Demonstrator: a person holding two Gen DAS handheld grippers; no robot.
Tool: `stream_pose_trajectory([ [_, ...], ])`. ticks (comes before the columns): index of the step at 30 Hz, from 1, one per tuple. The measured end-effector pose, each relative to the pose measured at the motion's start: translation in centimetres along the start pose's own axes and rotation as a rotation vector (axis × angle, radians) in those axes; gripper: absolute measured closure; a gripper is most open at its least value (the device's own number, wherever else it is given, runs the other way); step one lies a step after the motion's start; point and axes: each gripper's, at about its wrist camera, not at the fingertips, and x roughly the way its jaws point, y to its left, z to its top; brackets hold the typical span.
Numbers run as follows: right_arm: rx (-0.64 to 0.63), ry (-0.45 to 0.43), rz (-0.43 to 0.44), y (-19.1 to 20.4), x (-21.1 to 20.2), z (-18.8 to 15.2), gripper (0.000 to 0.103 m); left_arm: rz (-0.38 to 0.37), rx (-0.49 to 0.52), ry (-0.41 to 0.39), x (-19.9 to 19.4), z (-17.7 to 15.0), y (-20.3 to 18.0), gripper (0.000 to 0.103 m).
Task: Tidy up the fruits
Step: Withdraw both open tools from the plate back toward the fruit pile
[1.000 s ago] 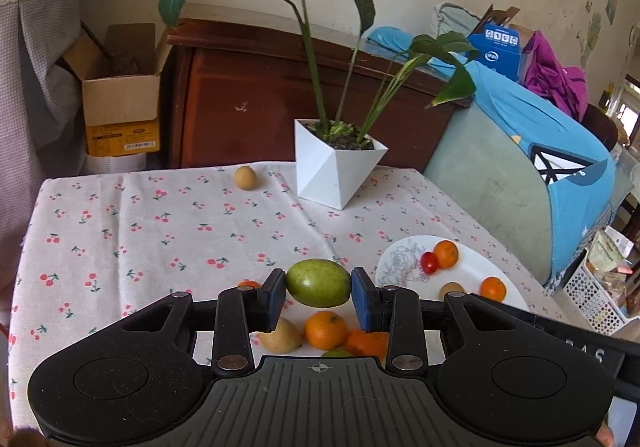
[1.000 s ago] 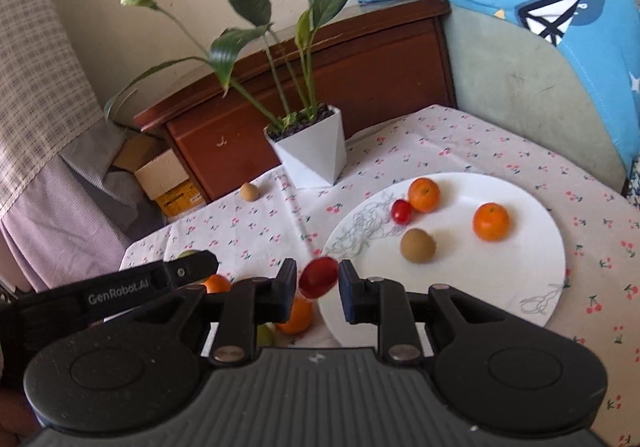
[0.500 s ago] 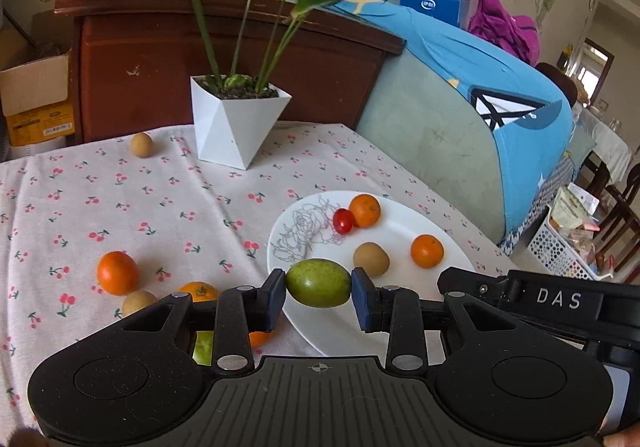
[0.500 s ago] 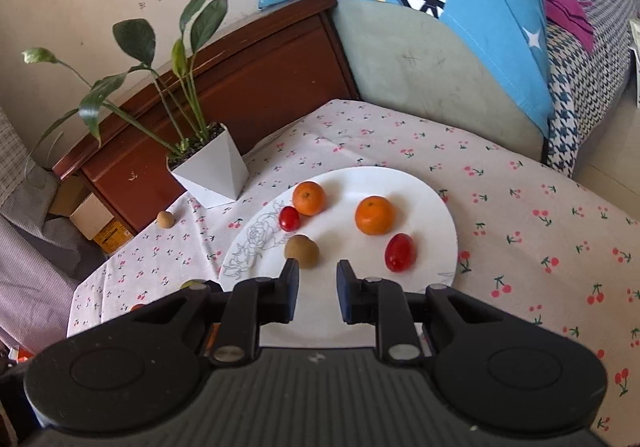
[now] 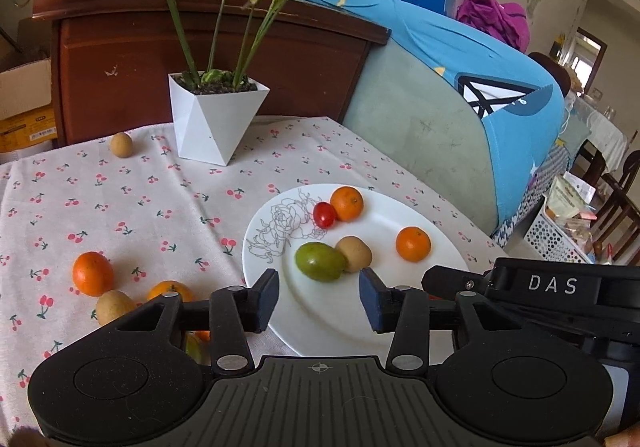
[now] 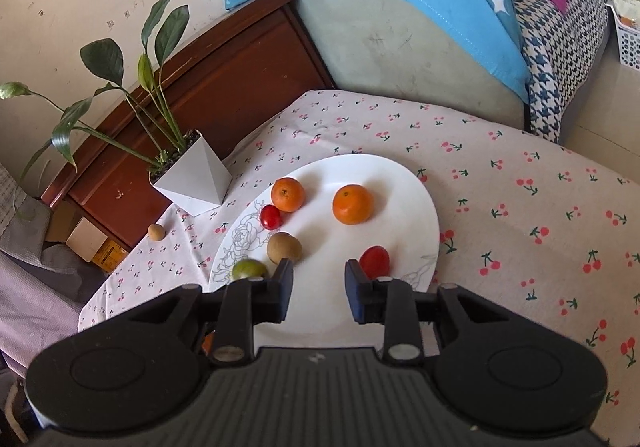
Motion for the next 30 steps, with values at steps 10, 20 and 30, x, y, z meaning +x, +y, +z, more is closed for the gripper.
stream_pose_trajectory([
  [10,-0.028,-0.003,0.054,1.1,0.1,-0.5,0.056,0.119,0.000,0.026,-2.1,1.5,1.4,0.043],
  [20,-0.122,0.034,0.132,3.3,0.4,-2.0,0.041,0.228,-0.052,0.036,-5.3,2.7,5.1,0.026],
  [30,-0.206,0.128,0.195,5.6,1.5,-4.5,0.036,0.375,-0.022,0.056,-5.6,2.0,6.8,0.020],
])
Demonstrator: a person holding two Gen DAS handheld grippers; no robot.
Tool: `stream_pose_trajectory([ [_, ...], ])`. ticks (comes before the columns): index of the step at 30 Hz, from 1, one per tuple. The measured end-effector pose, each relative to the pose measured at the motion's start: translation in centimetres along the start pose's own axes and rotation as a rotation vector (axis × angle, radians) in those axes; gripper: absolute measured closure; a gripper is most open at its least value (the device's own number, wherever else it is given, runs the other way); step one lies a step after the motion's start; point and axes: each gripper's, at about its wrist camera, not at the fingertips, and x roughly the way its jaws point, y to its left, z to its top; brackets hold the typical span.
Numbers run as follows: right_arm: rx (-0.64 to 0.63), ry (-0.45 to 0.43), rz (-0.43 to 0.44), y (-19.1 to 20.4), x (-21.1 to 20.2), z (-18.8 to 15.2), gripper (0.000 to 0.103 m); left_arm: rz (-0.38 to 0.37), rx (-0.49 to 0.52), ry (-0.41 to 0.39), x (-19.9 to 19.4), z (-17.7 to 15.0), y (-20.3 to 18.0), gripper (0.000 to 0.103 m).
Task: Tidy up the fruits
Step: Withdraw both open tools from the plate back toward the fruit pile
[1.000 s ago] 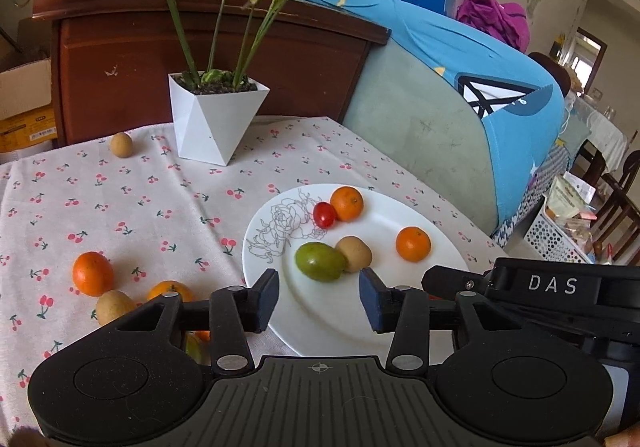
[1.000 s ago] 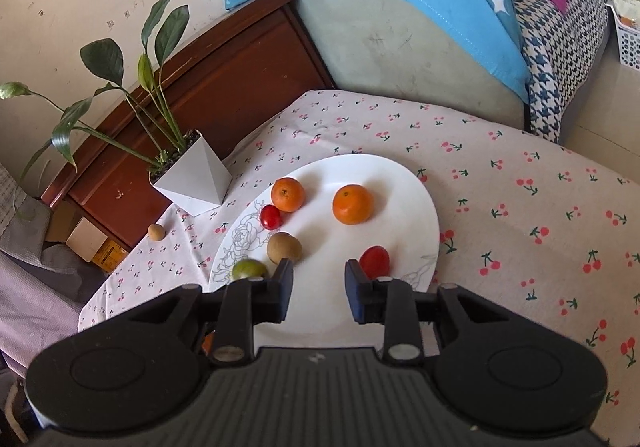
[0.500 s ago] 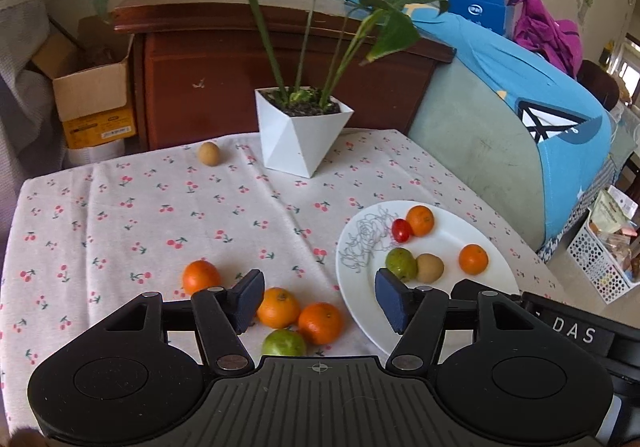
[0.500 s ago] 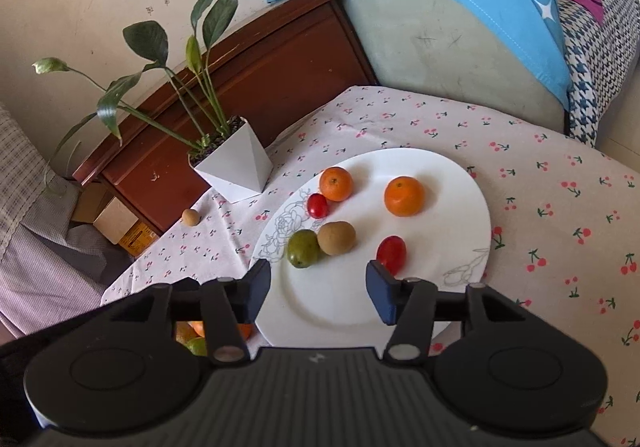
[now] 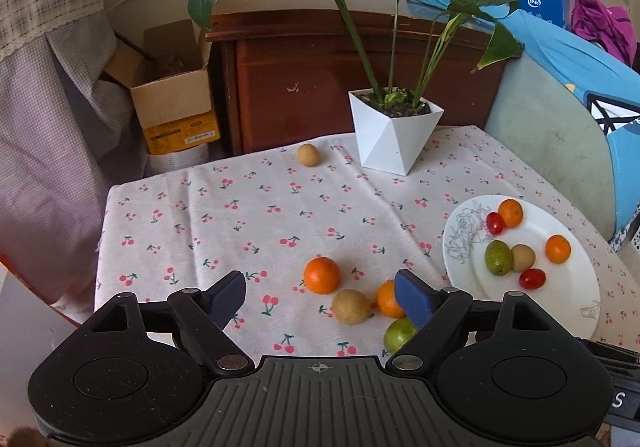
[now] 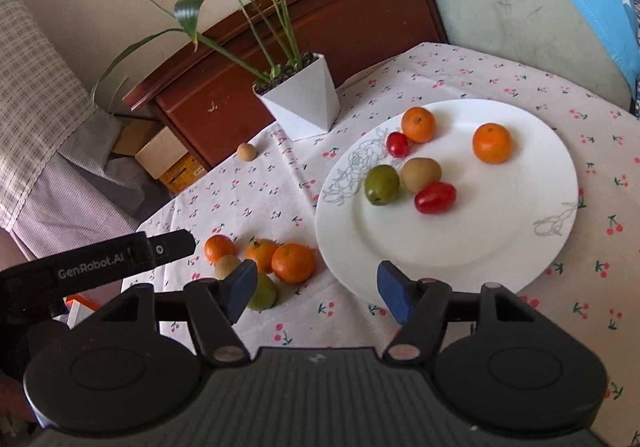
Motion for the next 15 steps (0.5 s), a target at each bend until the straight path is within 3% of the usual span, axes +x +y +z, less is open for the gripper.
stream_pose_trajectory([
  [15,-0.150,0.049,0.020,3.9,2.7,-1.9,0.038,0.086,-0.016,0.058,1.9,-0.8,2.0,0.016],
])
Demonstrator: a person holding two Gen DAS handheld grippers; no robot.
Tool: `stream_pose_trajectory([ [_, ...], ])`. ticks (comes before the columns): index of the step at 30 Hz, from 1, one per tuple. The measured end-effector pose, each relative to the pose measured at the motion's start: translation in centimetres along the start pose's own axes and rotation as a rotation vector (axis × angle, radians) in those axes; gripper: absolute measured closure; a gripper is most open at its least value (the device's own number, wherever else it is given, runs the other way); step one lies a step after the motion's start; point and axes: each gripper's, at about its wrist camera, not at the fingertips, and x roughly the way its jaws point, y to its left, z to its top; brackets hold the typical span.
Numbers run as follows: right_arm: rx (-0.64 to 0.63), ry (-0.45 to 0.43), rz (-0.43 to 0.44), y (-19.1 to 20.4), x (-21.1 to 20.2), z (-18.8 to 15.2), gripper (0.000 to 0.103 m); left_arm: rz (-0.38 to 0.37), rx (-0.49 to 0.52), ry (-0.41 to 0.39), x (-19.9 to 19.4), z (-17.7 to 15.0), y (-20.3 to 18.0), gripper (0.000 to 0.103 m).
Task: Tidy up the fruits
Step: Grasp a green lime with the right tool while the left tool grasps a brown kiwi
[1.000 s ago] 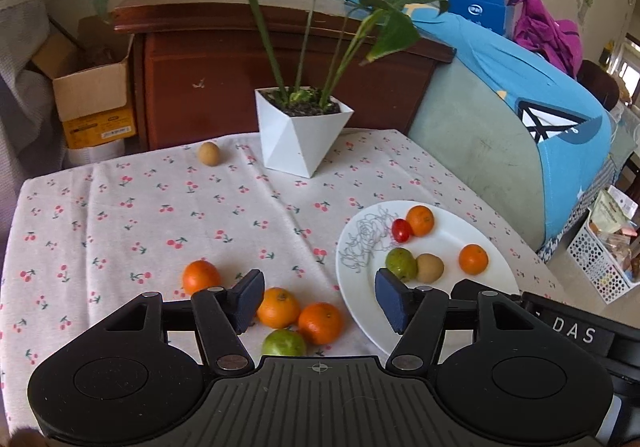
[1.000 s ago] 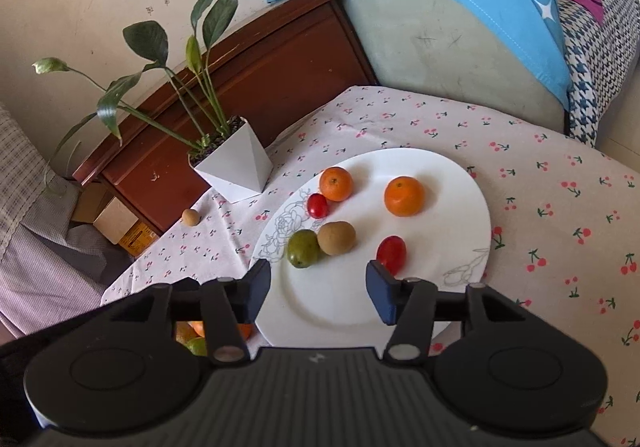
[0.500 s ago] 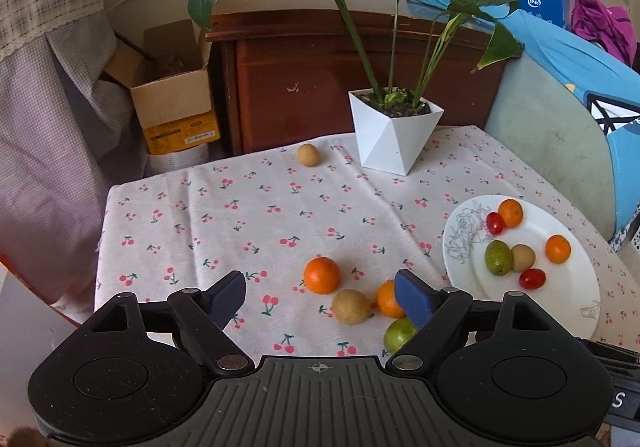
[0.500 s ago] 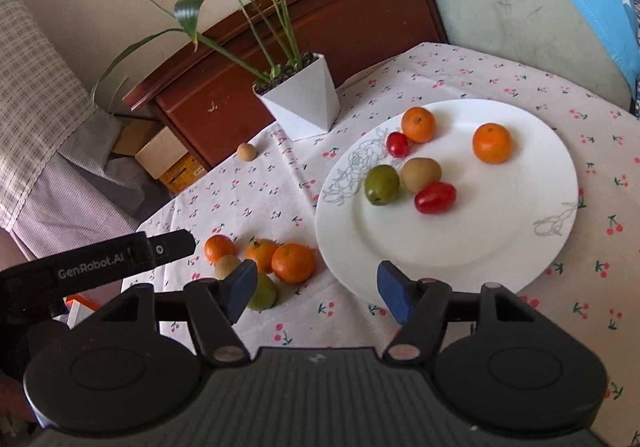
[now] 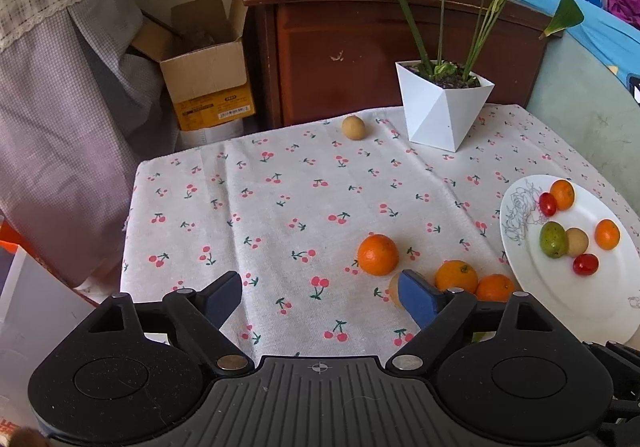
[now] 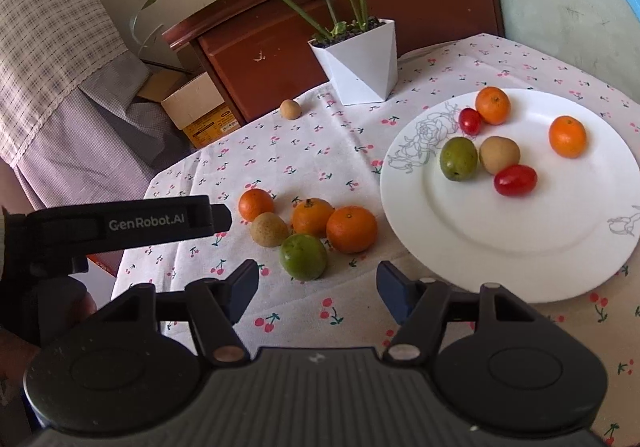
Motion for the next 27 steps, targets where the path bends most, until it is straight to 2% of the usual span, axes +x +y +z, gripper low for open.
stream_pose_trajectory([
  [6,-0.029,0.015,0.002,0.8,1.2,-0.1,0.050,0.005,-0.049,0.011,0.8,-0.1,1.1,0.016],
  [11,-0.057,0.005,-0.004,1.5,1.9,-0.1,0.054,-0.029,-0.148,0.012,1.2,0.0,3.1,0.016],
  [14,-0.079,-0.002,-0.013,2.0,2.3,-0.1,0.057,-0.041,-0.167,-0.002,1.3,-0.1,3.6,0.017],
  [20,-0.118,-0.028,-0.058,2.2,2.6,-0.2,0.074,-0.127,-0.165,-0.008,1.8,-0.1,3.2,0.018],
  [27,-0.112,-0.020,-0.053,1.6,2.0,-0.3,0.075,-0.167,-0.160,0.015,1.5,-0.7,3.0,0.018],
])
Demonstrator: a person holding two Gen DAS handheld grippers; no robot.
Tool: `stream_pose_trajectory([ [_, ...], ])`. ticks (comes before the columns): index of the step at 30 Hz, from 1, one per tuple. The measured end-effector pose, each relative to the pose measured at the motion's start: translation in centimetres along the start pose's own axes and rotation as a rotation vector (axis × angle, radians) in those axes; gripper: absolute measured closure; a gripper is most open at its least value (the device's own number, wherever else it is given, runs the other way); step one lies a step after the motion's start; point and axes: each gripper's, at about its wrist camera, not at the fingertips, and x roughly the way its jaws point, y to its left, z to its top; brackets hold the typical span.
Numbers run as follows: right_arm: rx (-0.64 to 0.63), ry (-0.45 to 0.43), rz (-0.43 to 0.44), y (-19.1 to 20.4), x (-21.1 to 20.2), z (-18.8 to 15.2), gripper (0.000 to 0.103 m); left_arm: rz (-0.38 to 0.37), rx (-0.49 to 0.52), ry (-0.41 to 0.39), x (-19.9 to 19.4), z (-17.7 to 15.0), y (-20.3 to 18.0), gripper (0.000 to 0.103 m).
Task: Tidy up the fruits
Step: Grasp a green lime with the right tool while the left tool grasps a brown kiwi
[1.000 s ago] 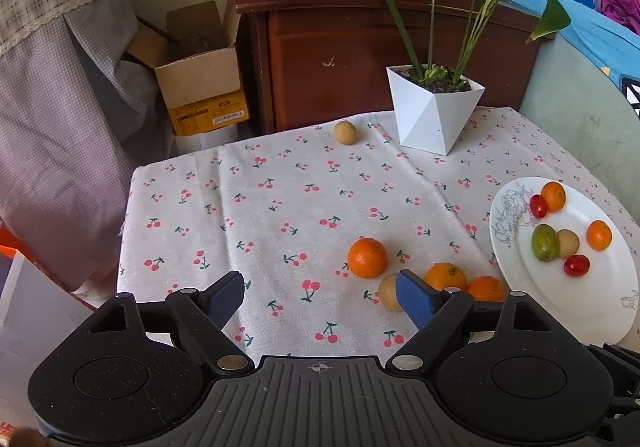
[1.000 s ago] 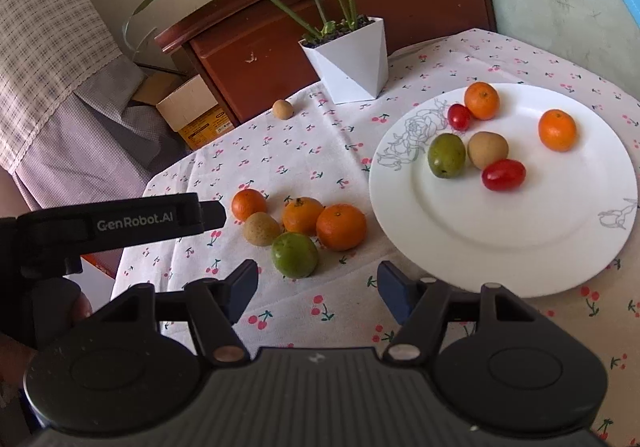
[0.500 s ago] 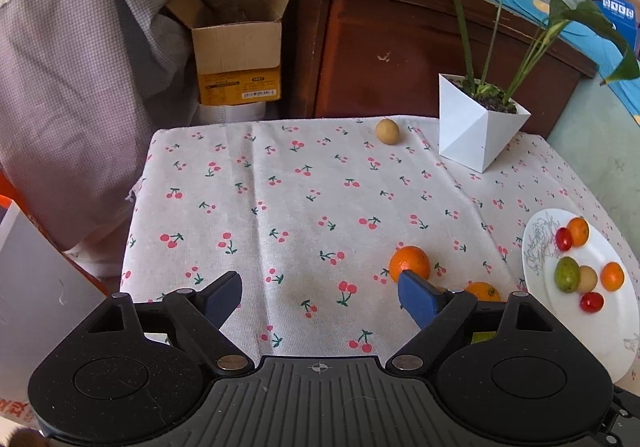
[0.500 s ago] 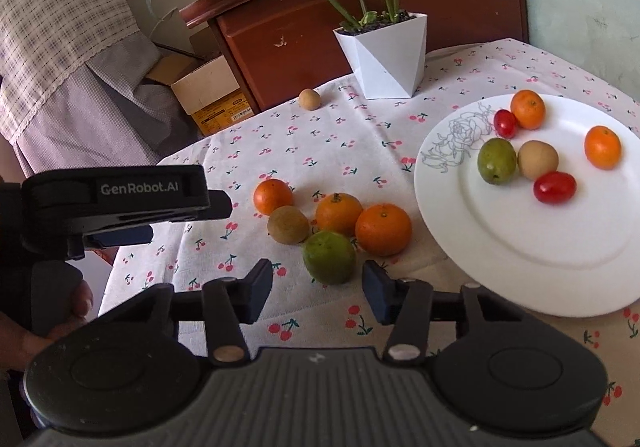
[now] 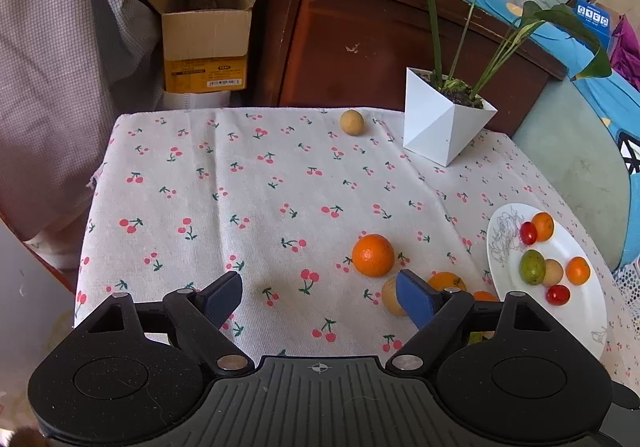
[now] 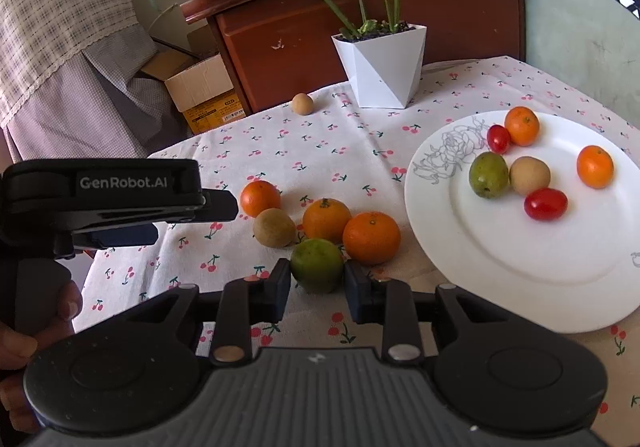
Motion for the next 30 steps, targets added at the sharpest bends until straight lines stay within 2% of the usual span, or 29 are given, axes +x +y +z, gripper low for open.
stream_pose_trajectory([
  [7,0.015,0.014,-0.005,-1.0,-1.5,-0.7,0.075,-0.039,0.044,0.023,1.0,-0.9,-1.8,0.020],
  [10,0.032,0.017,-0.011,-1.6,-1.9,-0.8,0.075,-0.047,0.082,0.015,1.4,-1.3,-2.8,0.031],
  [12,0.049,0.017,-0.015,-2.0,-2.1,-0.8,0.075,-0.050,0.108,0.000,1.5,-1.5,-3.4,0.042],
  [14,0.068,0.018,-0.014,-2.3,-2.2,-0.7,0.075,-0.058,0.123,-0.006,1.7,-1.6,-3.8,0.048],
  [19,0.092,0.017,-0.020,-2.6,-2.3,-0.8,0.075,-0.059,0.143,-0.034,1.8,-1.8,-4.1,0.055],
  [21,0.098,0.017,-0.021,-2.6,-2.4,-0.7,0.075,-0.068,0.148,-0.033,1.9,-1.8,-4.2,0.066],
  [26,0.108,0.015,-0.023,-2.7,-2.3,-0.6,0.075,-0.072,0.151,-0.043,1.9,-2.0,-4.3,0.067],
  [30,0.108,0.012,-0.026,-2.7,-2.2,-0.6,0.075,-0.053,0.193,-0.063,2.0,-2.4,-4.8,0.068],
])
